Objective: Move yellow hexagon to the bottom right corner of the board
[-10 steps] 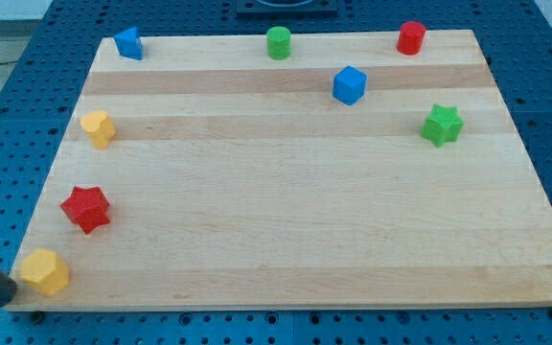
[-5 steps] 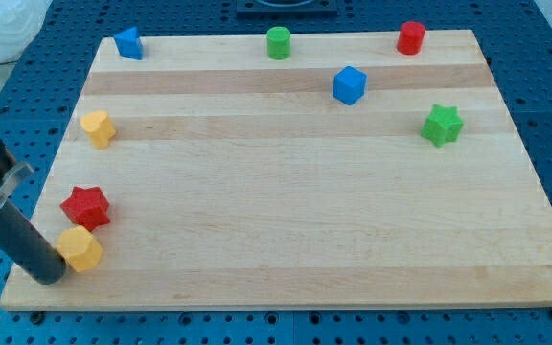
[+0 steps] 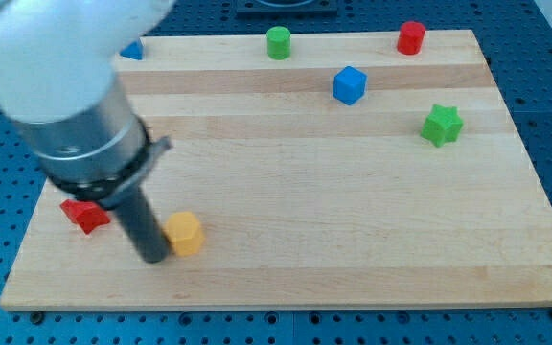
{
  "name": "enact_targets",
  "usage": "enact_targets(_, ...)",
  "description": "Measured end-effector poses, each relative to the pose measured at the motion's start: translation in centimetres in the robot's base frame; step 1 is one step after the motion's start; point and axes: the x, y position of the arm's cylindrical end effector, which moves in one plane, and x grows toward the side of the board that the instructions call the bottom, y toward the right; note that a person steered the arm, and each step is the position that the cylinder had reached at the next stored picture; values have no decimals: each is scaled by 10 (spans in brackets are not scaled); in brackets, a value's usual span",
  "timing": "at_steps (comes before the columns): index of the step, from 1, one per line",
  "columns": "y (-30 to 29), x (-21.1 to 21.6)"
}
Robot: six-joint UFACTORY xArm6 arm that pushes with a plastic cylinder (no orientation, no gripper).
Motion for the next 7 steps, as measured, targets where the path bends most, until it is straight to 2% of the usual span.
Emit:
enact_targets(1, 44, -5)
enact_targets(5, 31, -74)
enact_targets(7, 131, -58)
